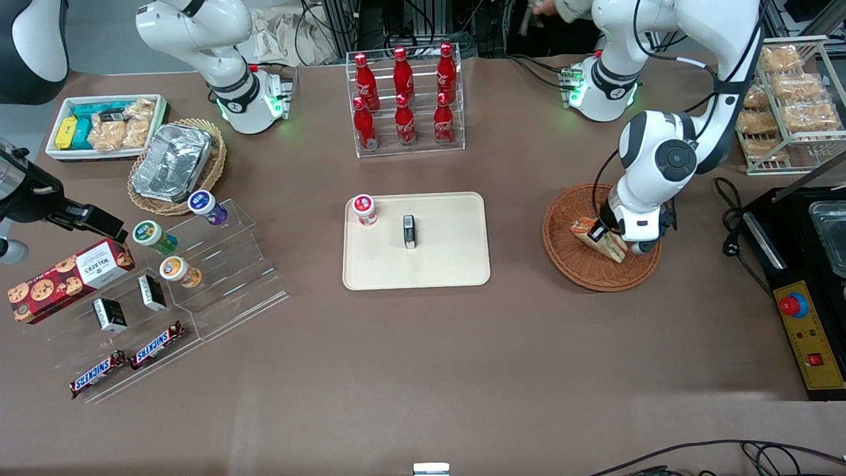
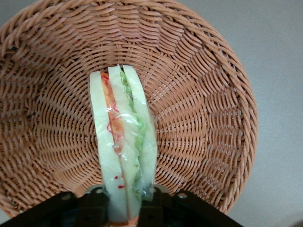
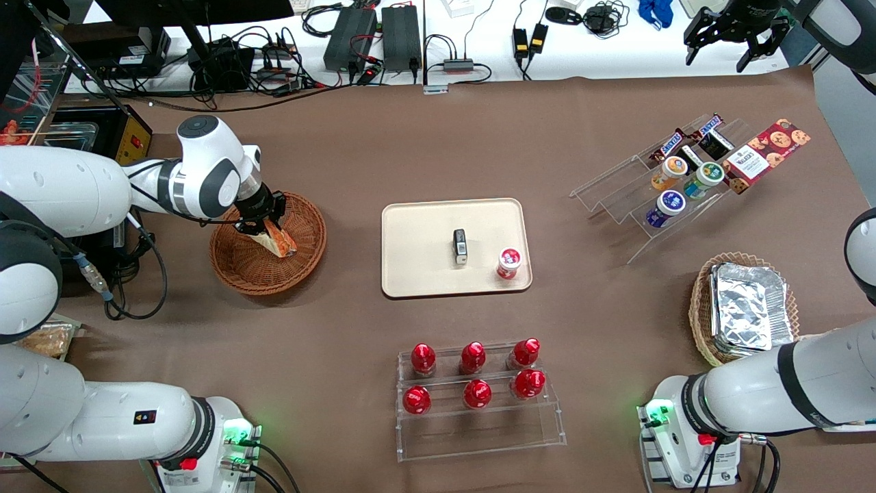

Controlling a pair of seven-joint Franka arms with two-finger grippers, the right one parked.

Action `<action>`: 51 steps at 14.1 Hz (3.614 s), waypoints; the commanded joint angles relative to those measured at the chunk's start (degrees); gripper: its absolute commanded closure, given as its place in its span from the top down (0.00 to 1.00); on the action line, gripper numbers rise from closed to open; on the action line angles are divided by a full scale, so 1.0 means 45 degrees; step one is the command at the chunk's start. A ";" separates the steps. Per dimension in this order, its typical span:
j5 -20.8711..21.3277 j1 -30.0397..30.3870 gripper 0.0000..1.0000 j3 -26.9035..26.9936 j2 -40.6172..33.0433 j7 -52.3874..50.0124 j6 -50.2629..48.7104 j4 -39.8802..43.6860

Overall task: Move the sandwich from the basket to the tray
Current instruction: 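Close the left gripper on the wrapped sandwich's edge, then lift the sandwich up out of the basket with the left gripper, then carry the held sandwich over the basket toward the cream tray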

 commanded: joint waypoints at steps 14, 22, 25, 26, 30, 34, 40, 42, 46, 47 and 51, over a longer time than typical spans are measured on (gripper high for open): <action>0.0438 0.0634 0.00 -0.0068 0.0330 0.5900 -1.0342 0.9654; 0.1241 0.0400 0.00 -0.0127 -0.0022 1.0463 -1.0402 0.9599; 0.1200 0.0419 0.00 -0.0846 -0.0002 1.1625 -1.0792 0.9501; 0.1200 0.0400 0.00 -0.1101 0.0017 1.1606 -1.0793 0.9501; 0.1200 0.0011 0.00 -0.1728 0.0134 1.1024 -1.0832 0.9404; 0.0581 -0.0692 0.00 -0.1981 0.0348 1.0297 -1.0774 0.8896; -0.1203 -0.2118 0.00 -0.2002 0.1654 0.9500 -0.8906 0.8700; -0.1008 -0.2858 0.00 -0.1982 0.2455 0.8661 -0.7460 0.8681; -0.0832 -0.3816 0.00 -0.1924 0.3902 0.6318 -0.4684 0.8700; -0.0386 -0.4148 0.00 -0.1789 0.4097 0.5945 -0.4409 0.8700; 0.0009 -0.4384 0.00 -0.1768 0.5152 0.5356 -0.2886 0.8700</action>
